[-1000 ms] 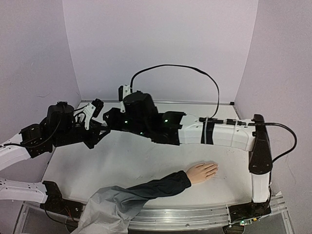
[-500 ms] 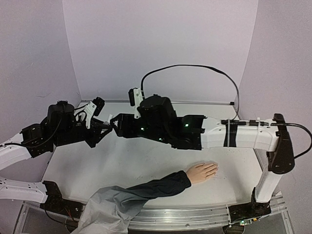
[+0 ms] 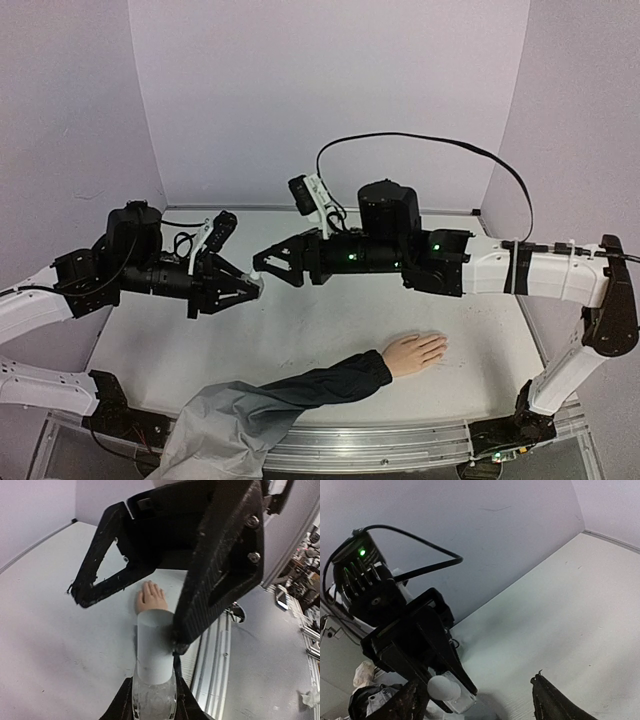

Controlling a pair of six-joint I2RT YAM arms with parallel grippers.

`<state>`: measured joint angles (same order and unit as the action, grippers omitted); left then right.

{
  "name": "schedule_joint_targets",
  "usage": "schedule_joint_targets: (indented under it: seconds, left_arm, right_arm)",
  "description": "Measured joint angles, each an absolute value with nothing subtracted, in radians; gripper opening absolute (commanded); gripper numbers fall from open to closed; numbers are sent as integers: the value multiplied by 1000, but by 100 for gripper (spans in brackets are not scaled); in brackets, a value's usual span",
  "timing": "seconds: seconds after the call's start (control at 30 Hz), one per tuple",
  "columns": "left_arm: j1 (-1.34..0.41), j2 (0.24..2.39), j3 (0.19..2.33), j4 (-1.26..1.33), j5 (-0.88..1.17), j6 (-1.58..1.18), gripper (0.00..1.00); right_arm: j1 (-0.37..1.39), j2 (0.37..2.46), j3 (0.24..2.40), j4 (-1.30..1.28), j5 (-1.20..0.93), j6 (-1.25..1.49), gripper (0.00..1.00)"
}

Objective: Paint the nails

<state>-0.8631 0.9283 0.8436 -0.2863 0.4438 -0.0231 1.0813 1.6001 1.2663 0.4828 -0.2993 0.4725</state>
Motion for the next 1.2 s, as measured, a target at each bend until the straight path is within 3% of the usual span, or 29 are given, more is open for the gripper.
schedule_joint_targets:
  seconds: [0.2,0.57,0.7,0.87,1.0,1.2]
  left_arm:
    - [-863,955,851,-271,637,-23,0]
    - [-863,963,851,-268,704,-22,0]
    - [-863,963,851,-271,697,-22,0]
    - [-862,951,851,-272,640,-26,0]
    - [-865,926,850,-279,486,-27,0]
    - [-870,908,840,-303,150,-20,0]
  right_arm:
    - [1088,1600,1266,525,-437,442,32]
    - [1089,1621,1272,558,-559,444,20]
    - [1090,1642,1276,563,-583,446,0]
    - [1088,1657,1291,569,-574,453,0]
    - [1097,1676,1312,575,-448,493,0]
    - [1222,1825,1573,332,183,741,0]
